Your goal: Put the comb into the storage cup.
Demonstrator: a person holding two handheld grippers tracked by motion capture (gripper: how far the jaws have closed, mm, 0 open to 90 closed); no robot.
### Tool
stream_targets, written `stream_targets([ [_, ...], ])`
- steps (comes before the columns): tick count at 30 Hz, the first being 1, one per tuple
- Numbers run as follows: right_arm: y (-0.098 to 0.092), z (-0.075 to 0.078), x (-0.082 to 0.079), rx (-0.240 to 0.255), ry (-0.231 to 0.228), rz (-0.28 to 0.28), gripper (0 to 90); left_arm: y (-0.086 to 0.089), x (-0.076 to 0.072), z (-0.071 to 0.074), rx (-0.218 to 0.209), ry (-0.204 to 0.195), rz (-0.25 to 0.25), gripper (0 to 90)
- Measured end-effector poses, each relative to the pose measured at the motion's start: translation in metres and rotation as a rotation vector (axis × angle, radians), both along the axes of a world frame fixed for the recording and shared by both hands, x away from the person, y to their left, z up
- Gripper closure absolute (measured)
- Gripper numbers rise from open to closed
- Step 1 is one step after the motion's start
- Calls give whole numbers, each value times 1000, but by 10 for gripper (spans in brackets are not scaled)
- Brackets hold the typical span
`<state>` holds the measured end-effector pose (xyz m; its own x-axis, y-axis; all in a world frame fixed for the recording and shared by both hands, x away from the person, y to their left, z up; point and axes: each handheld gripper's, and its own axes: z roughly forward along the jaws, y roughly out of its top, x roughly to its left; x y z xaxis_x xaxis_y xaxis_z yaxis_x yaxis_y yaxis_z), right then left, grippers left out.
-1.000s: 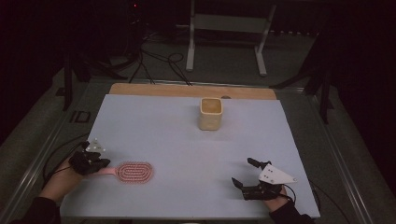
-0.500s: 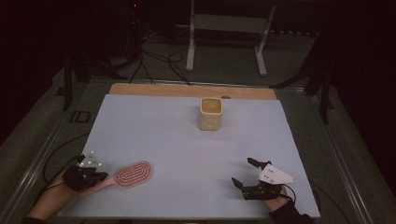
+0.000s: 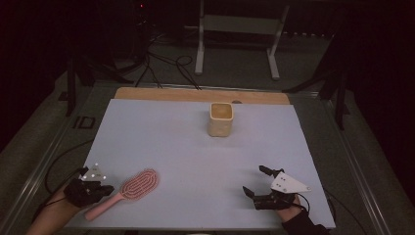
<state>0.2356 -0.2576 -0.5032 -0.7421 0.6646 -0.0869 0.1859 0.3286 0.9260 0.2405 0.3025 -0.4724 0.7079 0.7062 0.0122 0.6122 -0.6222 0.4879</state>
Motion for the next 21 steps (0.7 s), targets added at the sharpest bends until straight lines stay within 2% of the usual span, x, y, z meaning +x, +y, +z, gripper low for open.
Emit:
stream_targets([
  [5,0,0,0,-3,0,0,99,4,-2,17,-18,-6,28,824],
  [11,1,0,0,0,2,1,99,1,-6,36,-14,-37,47,640],
  [13,0,-1,1,-4,7,4,99,-1,-5,37,-24,-24,48,600],
  [16,0,0,1,-3,5,2,99,-7,-4,34,15,9,26,496],
  [21,0,-1,1,-4,8,3,100,-14,-6,27,36,54,-16,355],
])
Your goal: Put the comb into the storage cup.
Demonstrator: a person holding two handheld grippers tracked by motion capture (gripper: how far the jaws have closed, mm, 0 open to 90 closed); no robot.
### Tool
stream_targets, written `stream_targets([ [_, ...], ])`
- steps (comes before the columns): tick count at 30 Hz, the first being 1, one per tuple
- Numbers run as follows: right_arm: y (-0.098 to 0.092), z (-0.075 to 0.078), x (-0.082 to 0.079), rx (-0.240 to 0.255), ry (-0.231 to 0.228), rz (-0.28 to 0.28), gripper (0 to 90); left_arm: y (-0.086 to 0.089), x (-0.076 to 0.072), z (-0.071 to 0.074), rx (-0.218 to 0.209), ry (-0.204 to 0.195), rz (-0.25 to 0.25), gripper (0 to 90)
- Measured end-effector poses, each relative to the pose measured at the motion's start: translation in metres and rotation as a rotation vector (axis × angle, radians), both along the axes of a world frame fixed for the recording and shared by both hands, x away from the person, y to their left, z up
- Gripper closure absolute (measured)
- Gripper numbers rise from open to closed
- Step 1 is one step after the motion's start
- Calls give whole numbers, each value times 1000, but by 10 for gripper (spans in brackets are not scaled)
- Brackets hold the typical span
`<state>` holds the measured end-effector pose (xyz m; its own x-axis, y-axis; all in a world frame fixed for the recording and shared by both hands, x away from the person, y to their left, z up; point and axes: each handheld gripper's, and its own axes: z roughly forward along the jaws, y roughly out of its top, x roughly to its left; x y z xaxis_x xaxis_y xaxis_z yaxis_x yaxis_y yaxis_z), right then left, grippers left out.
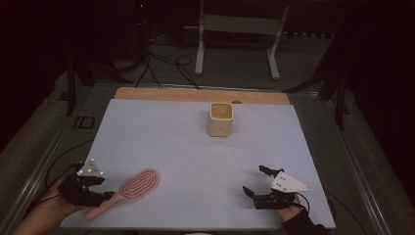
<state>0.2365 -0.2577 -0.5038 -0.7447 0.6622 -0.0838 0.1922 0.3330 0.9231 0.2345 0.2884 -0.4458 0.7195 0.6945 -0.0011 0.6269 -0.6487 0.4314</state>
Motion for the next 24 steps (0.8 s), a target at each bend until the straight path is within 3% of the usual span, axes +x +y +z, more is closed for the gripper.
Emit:
stream_targets([
  [5,0,0,0,-1,2,0,99,-8,1,-8,39,49,-28,129],
  [7,0,0,0,3,0,-1,99,-10,2,-10,32,73,-57,53],
  [8,0,0,1,3,2,-2,99,-12,3,-11,33,80,-63,48],
  [11,1,0,0,2,6,0,99,-19,5,-15,87,96,-82,52],
  [24,0,0,0,1,-1,6,99,-36,17,-22,178,194,-152,194],
])
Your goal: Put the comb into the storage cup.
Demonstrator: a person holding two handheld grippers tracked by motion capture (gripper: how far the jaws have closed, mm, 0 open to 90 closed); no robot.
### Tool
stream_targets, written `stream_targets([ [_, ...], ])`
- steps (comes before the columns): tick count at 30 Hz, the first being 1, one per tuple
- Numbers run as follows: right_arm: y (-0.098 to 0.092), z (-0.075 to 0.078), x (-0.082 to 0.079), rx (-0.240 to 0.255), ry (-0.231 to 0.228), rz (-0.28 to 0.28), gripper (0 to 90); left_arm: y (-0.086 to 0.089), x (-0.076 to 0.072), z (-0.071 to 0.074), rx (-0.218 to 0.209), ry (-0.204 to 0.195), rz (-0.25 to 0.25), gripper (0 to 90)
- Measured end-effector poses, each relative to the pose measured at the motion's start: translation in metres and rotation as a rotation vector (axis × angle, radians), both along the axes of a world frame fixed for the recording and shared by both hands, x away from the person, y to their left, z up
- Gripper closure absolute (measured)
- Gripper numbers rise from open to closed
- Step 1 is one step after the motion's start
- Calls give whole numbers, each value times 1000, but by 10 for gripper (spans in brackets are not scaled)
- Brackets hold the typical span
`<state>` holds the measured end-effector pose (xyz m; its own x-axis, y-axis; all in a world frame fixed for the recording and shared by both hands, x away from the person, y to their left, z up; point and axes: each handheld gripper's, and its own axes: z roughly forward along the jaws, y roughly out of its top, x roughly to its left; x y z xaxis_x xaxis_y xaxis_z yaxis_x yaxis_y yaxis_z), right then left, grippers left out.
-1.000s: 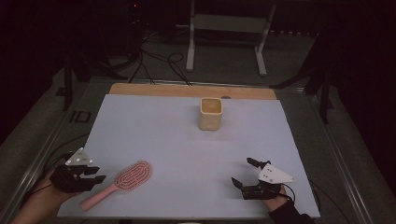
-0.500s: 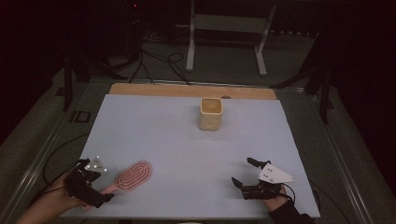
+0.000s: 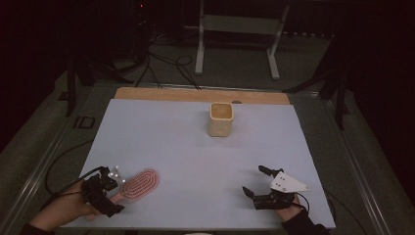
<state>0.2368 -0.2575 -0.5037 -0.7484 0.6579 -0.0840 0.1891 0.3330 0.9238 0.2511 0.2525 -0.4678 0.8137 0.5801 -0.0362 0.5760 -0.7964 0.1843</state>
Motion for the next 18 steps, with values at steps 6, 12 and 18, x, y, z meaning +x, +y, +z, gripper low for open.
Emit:
stream_targets([
  [6,0,0,0,1,1,1,99,-1,6,-3,29,26,8,289],
  [12,0,0,0,2,1,3,100,-5,8,-8,32,42,1,347],
  [18,0,0,0,3,4,6,99,-6,12,-10,30,43,2,482],
])
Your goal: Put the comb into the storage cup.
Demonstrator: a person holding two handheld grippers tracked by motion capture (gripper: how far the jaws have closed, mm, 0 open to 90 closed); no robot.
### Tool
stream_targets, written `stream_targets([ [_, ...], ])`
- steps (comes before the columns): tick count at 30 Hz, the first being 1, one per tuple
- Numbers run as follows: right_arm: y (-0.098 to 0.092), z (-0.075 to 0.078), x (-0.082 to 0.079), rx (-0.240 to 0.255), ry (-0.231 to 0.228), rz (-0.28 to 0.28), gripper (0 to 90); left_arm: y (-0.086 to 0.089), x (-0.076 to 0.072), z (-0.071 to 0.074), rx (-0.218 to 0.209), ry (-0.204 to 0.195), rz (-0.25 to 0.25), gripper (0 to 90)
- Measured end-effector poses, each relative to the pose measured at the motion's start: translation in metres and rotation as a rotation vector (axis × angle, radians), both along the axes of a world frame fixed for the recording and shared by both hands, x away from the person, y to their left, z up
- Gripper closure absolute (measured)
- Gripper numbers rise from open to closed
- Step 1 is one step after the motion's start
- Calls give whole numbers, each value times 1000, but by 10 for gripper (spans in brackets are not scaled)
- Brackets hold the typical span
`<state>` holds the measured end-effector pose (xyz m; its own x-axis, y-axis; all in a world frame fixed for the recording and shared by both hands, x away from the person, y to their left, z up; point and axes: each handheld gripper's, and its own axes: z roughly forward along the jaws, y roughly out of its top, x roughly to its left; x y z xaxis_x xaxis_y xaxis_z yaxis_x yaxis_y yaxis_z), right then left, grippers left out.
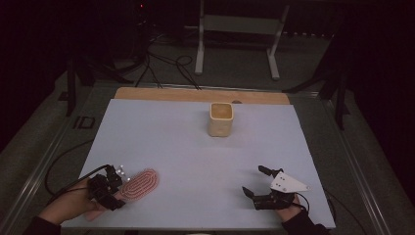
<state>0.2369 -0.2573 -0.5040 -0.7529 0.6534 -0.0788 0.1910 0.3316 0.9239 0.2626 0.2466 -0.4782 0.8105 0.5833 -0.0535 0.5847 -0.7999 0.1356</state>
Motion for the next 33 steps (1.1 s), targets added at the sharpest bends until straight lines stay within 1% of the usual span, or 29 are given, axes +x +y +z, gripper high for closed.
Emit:
stream_targets([
  [1,0,0,0,0,1,-1,99,0,1,0,-3,4,-4,487],
  [3,0,0,0,-1,2,1,99,1,3,-1,-4,7,-4,540],
  [4,0,0,0,1,0,3,99,2,3,-2,-5,11,-3,543],
  [5,0,0,0,2,0,4,99,2,4,-2,-7,16,-5,577],
  [9,0,0,0,2,0,3,99,2,4,-5,4,17,-21,652],
  [11,0,0,0,2,1,3,99,2,4,-6,6,12,-35,657],
  [13,0,0,0,1,7,3,99,3,5,-6,6,17,-34,664],
  [15,1,0,0,1,1,6,99,2,5,-6,8,18,-39,672],
  [16,1,0,0,2,0,5,99,3,6,-6,3,25,-33,674],
  [18,0,0,0,0,7,3,99,4,6,-6,0,25,-24,683],
  [20,0,0,0,0,6,3,99,3,5,-5,9,19,-19,689],
  [21,0,0,0,1,2,4,99,2,5,-5,16,14,-25,691],
  [23,0,0,0,0,5,1,99,0,4,-5,0,4,-20,695],
  [25,0,0,0,-1,8,0,99,-3,3,-4,-6,-15,-26,697],
  [28,0,0,0,0,3,1,99,-5,4,0,-43,-35,-22,699],
  [29,0,0,0,2,6,-1,99,-5,4,2,-59,-36,-14,699],
  [30,0,0,0,-1,6,0,99,-6,4,4,-66,-41,-23,700],
  [31,0,0,0,0,4,1,99,-6,4,5,-77,-53,-18,699],
  [32,0,0,0,0,1,2,99,-7,5,7,-90,-55,-7,700],
  [33,0,0,0,0,1,2,99,-7,5,8,-100,-66,-10,700],
])
